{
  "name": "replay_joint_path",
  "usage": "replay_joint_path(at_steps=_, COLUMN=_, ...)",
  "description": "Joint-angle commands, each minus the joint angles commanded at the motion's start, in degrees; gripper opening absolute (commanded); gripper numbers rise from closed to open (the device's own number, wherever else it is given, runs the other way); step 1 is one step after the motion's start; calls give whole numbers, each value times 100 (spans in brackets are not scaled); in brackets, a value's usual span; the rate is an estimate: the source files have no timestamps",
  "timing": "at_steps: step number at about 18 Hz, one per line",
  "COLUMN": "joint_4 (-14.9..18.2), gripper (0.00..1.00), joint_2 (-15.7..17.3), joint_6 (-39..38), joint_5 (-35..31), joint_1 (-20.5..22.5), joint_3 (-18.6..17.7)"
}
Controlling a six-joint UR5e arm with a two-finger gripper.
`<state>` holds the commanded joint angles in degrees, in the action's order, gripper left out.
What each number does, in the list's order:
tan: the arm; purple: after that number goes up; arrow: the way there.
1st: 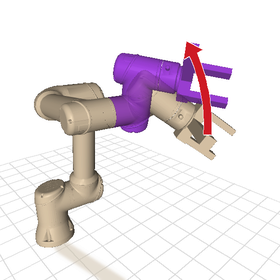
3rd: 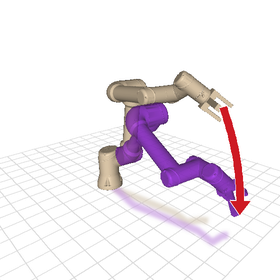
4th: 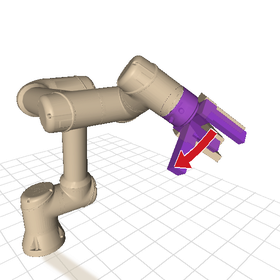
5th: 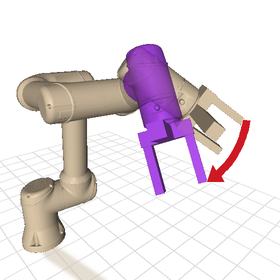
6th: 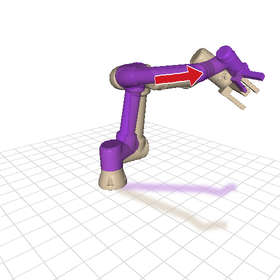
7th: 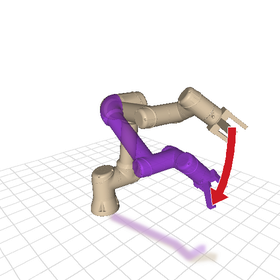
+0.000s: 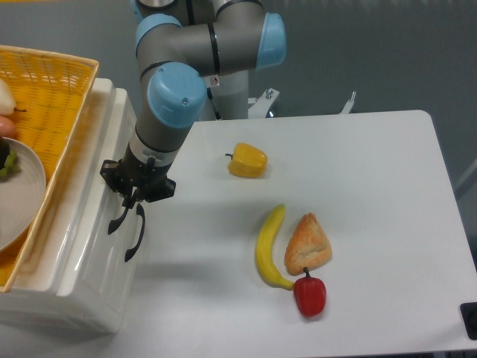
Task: Slide the top white drawer open
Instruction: 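Pull the handle outward, sliding the upper white drawer open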
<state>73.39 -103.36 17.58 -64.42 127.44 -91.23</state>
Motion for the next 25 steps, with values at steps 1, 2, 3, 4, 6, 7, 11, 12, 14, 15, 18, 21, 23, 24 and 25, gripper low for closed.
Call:
replay_joint_path(at_steps=1, joint_4=0, gripper=6, joint_2=0, joint_6=0, joint_5=-9, joint_1=0, joint_3=0)
replay_joint_path(at_steps=2, joint_4=0, gripper=6, joint_2=0, joint_6=0, joint_5=-9, joint_1=0, joint_3=0)
replay_joint_path(at_steps=3, joint_4=0, gripper=6, joint_2=0, joint_6=0, joint_5=-26, joint_1=18, joint_3=0)
replay_joint_path(at_steps=4, joint_4=-9, gripper=6, joint_2=0, joint_6=0, joint_5=-26, joint_1=26, joint_3=0)
replay_joint_path(at_steps=6, joint_4=-9, gripper=6, joint_2=0, joint_6=9, joint_5=-35, joint_1=53, joint_3=0)
replay_joint_path(at_steps=7, joint_4=-9, gripper=6, joint_2=0, joint_6=17, joint_5=-35, joint_1=62, joint_3=0)
replay_joint_path(at_steps=11, joint_4=-9, gripper=6, joint_2=0, joint_6=70, joint_5=-44, joint_1=246, joint_3=0)
replay_joint_path(at_steps=12, joint_4=-9, gripper=6, joint_2=9, joint_6=70, joint_5=-44, joint_1=298, joint_3=0)
replay_joint_path(at_steps=14, joint_4=-9, gripper=6, joint_2=9, joint_6=79, joint_5=-53, joint_1=360, joint_3=0)
replay_joint_path(at_steps=15, joint_4=-9, gripper=6, joint_2=9, joint_6=79, joint_5=-53, joint_1=413, joint_3=0)
replay_joint_path(at_steps=18, joint_4=-26, gripper=6, joint_2=9, joint_6=105, joint_5=-88, joint_1=501, joint_3=18)
replay_joint_path(at_steps=21, joint_4=-9, gripper=6, joint_2=9, joint_6=202, joint_5=-88, joint_1=694, joint_3=79)
replay_joint_path(at_steps=23, joint_4=-9, gripper=6, joint_2=9, joint_6=211, joint_5=-114, joint_1=764, joint_3=88)
replay_joint_path(at_steps=24, joint_4=-9, gripper=6, joint_2=9, joint_6=228, joint_5=-114, joint_1=852, joint_3=97)
replay_joint_path(at_steps=25, joint_4=-9, gripper=6, joint_2=0, joint_6=263, joint_5=-114, joint_1=905, joint_3=114)
